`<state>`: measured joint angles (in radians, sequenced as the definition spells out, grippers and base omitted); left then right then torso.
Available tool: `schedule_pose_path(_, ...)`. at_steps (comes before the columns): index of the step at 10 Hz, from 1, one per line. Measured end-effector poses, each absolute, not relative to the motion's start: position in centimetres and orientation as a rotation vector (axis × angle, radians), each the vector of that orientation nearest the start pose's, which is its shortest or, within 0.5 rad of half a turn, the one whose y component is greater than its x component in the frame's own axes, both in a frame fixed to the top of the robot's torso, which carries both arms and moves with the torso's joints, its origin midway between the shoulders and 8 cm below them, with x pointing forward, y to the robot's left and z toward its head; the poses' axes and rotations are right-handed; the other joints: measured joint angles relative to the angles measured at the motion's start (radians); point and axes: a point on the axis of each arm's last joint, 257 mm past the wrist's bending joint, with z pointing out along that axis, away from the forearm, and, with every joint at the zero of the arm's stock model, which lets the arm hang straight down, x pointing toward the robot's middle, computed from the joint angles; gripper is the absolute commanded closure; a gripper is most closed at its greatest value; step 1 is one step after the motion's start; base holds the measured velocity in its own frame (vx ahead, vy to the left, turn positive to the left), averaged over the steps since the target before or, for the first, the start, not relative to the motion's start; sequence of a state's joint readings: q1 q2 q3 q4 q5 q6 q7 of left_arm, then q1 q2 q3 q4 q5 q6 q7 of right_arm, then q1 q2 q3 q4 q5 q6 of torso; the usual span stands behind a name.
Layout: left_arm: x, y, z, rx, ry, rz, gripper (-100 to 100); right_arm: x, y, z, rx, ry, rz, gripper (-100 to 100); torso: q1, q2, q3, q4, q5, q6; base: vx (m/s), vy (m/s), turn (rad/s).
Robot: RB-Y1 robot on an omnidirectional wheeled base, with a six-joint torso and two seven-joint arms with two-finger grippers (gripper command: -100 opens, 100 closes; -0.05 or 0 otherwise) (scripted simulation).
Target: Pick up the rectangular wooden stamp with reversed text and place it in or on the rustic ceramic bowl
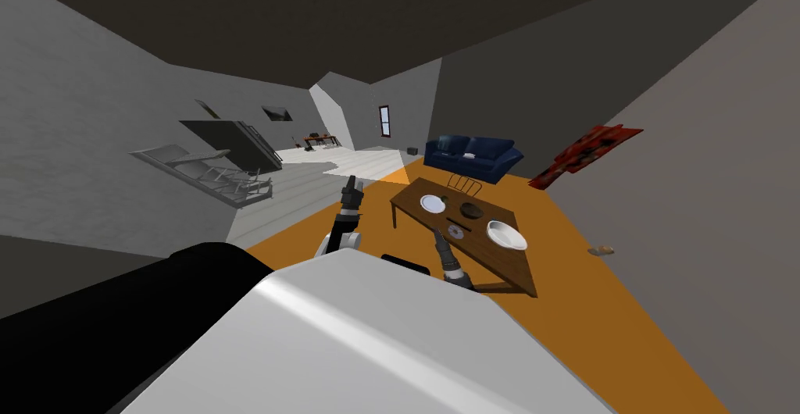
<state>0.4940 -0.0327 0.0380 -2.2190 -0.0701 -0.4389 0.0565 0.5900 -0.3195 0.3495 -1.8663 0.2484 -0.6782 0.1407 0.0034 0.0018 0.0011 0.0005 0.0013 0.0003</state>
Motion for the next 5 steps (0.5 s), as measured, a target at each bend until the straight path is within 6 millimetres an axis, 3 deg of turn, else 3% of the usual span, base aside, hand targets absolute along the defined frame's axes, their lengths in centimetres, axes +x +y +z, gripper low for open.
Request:
schedule_pose_path(3,36.4,29.3,-1.4,-0.754,0.685,-1.245,0,29.6,-11.0,-24.8,0.361,1.487,1.287,-100,0.004,-0.001,-0.001,0.000,0.001,-0.001,0.019,0.117,0.116)
schedule_pose_path(5,36.4,29.3,-1.4,-0.754,0.685,-1.245,0,27.8,-11.1,-28.5,0.331,1.589,1.270,-100,0.003,-0.002,-0.001,0.000,0.001,0.000,0.042,0.111,0.148)
